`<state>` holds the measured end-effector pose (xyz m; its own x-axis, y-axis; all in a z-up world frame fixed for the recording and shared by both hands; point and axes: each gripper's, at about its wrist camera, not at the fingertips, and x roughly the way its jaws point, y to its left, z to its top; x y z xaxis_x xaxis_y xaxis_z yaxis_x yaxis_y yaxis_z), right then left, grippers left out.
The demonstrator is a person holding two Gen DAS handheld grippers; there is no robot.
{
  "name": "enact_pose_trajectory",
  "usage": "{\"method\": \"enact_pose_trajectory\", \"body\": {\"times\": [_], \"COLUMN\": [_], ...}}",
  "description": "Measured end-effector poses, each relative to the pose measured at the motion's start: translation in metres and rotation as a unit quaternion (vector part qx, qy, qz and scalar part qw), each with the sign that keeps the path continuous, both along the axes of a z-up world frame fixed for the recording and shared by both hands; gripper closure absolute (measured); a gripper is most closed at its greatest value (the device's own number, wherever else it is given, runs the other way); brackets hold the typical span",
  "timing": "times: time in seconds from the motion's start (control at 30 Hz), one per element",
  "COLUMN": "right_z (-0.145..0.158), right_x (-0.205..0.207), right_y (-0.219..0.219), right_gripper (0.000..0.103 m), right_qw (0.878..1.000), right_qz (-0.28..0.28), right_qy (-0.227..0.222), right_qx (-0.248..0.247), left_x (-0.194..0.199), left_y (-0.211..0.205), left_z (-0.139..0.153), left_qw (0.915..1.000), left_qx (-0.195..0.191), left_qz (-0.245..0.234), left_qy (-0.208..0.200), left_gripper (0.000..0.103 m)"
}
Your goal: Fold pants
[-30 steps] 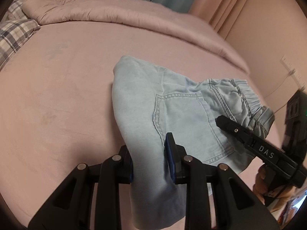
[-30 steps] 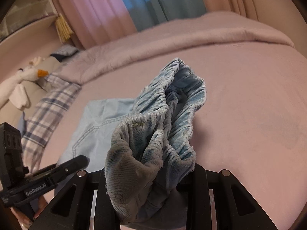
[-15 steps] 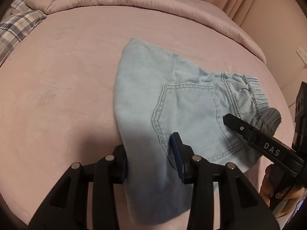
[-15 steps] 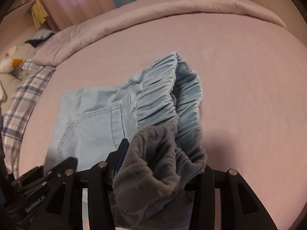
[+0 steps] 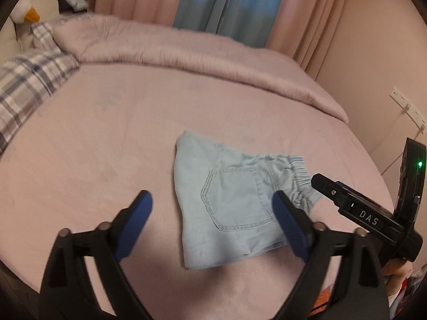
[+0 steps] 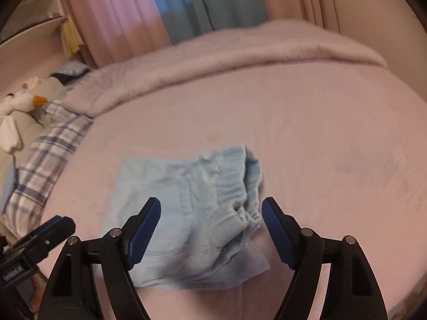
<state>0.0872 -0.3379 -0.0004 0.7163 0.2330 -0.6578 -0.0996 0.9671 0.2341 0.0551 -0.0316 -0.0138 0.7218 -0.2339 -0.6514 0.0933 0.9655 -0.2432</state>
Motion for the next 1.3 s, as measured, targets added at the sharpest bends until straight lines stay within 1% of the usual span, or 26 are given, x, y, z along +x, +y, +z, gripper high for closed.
{"method": "enact_pose_trajectory", "body": {"times": [0.07, 0.13, 0.23, 0.27, 0.33, 0.43, 0.5, 0.6, 0.73, 0.87, 1.03, 1.3], "right_z": [0.01, 0.016, 0.02, 0.02, 0.019, 0.017, 0.016, 0.014, 0.013, 0.014, 0.014, 0.013], "right_x": [-0.009, -0.017, -0.021, -0.021, -0.021, -0.023, -0.026, -0.033, -0.036, -0.035, -0.04, -0.042], "right_y": [0.004, 0.007, 0.015, 0.017, 0.016, 0.014, 0.018, 0.024, 0.031, 0.034, 0.041, 0.041], "right_gripper": [0.019, 0.018, 0.017, 0.017, 0.017, 0.017, 0.017, 0.017, 0.017, 0.017, 0.017, 0.017], "right_qw": [1.0, 0.999, 0.998, 0.997, 0.997, 0.998, 0.998, 0.997, 0.997, 0.997, 0.997, 0.997], "right_qz": [0.001, 0.007, -0.005, -0.015, -0.022, -0.014, -0.012, -0.017, -0.004, 0.0, 0.003, 0.001], "right_qy": [-0.015, -0.031, -0.049, -0.053, -0.053, -0.049, -0.05, -0.057, -0.054, -0.053, -0.059, -0.056], "right_qx": [-0.006, -0.017, -0.051, -0.056, -0.052, -0.036, -0.041, -0.055, -0.053, -0.052, -0.058, -0.058], "left_x": [-0.008, -0.018, -0.029, -0.03, -0.033, -0.031, -0.031, -0.034, -0.035, -0.037, -0.038, -0.041], "left_y": [-0.004, -0.007, -0.006, -0.005, -0.004, 0.0, 0.004, 0.009, 0.009, 0.007, 0.0, -0.007], "left_z": [0.006, 0.01, 0.011, 0.011, 0.009, 0.007, 0.005, 0.006, 0.004, -0.001, -0.003, -0.007], "left_qw": [0.9996, 0.999, 0.998, 0.9978, 0.9974, 0.9983, 0.9989, 0.9989, 0.9992, 0.9996, 0.9995, 0.9996], "left_qx": [0.021, 0.033, 0.044, 0.047, 0.051, 0.04, 0.022, 0.003, 0.009, -0.004, 0.016, 0.014], "left_qz": [0.005, 0.012, 0.027, 0.031, 0.038, 0.036, 0.039, 0.045, 0.038, 0.028, 0.028, 0.016], "left_qy": [-0.016, -0.027, -0.036, -0.036, -0.034, -0.019, -0.012, -0.011, -0.006, 0.001, 0.006, 0.018], "left_gripper": [0.005, 0.0, 0.001, 0.001, 0.001, 0.001, 0.001, 0.001, 0.001, 0.001, 0.001, 0.001]}}
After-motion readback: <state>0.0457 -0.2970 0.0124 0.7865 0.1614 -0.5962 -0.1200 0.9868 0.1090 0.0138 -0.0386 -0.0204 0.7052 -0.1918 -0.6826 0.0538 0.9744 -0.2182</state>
